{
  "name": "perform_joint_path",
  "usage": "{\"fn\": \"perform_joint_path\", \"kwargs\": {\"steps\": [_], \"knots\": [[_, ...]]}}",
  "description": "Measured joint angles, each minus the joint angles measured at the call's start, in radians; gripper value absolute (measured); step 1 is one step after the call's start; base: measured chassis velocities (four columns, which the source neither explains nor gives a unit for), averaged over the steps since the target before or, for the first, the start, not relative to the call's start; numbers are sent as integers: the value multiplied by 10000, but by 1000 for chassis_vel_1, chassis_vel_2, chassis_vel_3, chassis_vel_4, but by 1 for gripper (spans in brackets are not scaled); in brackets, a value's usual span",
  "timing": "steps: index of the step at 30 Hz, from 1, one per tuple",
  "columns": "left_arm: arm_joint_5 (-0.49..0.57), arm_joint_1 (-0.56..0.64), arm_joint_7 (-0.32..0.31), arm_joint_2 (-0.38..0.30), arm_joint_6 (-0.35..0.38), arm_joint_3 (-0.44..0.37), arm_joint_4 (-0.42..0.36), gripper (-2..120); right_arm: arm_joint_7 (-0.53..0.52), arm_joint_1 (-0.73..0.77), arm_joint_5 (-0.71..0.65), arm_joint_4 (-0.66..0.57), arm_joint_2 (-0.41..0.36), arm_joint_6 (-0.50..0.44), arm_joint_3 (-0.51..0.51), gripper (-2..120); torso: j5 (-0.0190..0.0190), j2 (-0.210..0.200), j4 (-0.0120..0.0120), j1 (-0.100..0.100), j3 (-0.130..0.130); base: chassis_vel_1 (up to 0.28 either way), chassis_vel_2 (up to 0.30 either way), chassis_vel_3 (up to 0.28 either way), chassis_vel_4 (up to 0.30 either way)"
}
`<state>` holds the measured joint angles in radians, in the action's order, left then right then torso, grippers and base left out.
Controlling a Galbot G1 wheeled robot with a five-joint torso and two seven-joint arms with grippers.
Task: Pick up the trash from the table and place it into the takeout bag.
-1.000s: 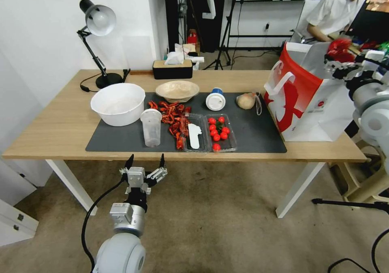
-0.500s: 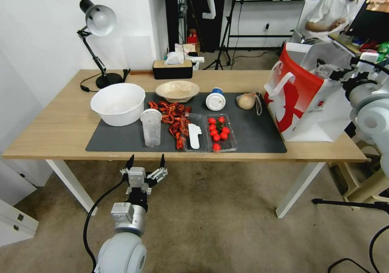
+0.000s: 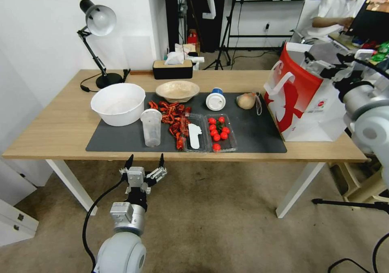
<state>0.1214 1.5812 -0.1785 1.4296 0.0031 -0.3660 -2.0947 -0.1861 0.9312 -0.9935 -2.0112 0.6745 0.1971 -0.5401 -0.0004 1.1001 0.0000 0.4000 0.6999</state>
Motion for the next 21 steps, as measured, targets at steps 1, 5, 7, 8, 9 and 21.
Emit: {"fn": "perform_joint_path", "kwargs": {"steps": [1,5,7,8,9,21], "knots": [[0,0,0,0,0,0,0,100,0,0,0,0,0,0,0,100,0,0,0,0,0,0,0,0,0],[-1,10,15,6,-59,4,35,100,742,1511,651,-958,386,-513,-267,100,3,0,0,-2,0,0,0,0,0],[-1,12,22,4,-70,2,36,100,883,2000,945,-1141,578,-621,-334,100,2,0,0,-2,-1,0,0,0,0],[5,15,28,-1,-75,-2,37,100,1001,2506,1310,-1310,830,-716,-357,100,6,0,-3,-1,0,0,0,0,0],[10,15,31,-6,-79,-8,38,100,1079,2886,1640,-1434,1049,-822,-366,100,5,0,-2,-2,-1,0,0,0,0],[26,42,85,-32,-209,4,189,100,1691,5075,4070,-1348,3266,-2645,-330,100,2,0,0,-2,-1,0,0,0,0]]}}
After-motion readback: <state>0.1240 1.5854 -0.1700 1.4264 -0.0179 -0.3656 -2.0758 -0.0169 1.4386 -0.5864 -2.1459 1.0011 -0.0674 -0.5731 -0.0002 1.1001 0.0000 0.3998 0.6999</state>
